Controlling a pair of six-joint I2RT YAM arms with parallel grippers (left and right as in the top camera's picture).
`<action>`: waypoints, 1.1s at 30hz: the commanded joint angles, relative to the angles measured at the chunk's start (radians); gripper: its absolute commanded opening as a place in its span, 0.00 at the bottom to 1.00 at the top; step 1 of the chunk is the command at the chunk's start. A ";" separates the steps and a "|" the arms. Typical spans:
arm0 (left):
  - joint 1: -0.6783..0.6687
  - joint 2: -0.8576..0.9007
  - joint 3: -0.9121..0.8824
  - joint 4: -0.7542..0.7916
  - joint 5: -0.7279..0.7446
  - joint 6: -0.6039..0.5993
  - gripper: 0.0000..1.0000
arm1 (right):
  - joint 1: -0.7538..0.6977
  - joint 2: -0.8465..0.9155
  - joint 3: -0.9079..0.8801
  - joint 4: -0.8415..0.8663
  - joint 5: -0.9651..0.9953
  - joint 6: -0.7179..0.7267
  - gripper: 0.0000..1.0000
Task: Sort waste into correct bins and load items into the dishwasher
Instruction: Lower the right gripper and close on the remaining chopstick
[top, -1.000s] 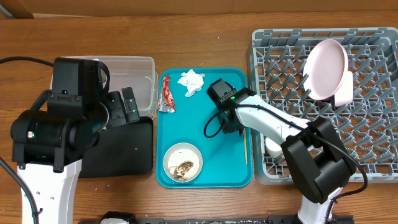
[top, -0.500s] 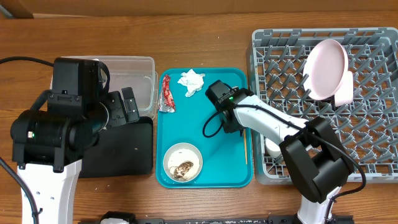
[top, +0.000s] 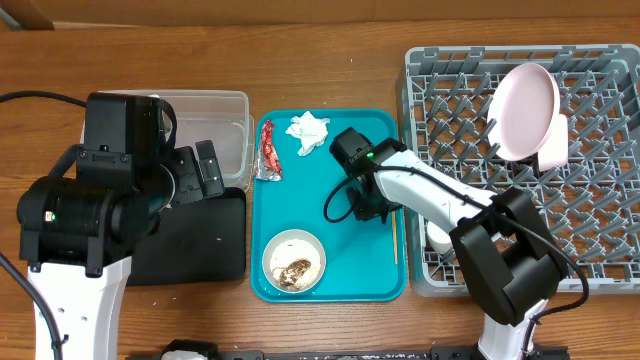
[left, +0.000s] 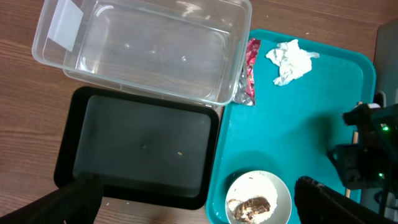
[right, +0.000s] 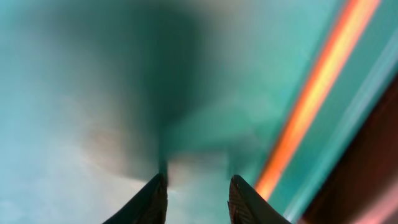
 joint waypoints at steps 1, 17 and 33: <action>0.003 0.003 0.010 0.001 -0.012 -0.017 1.00 | 0.002 0.003 0.086 -0.017 0.055 0.156 0.38; 0.003 0.003 0.010 0.001 -0.012 -0.017 1.00 | -0.042 0.085 0.090 0.029 0.107 0.159 0.40; 0.003 0.003 0.010 0.001 -0.012 -0.018 1.00 | -0.037 0.132 0.084 0.013 -0.228 -0.137 0.37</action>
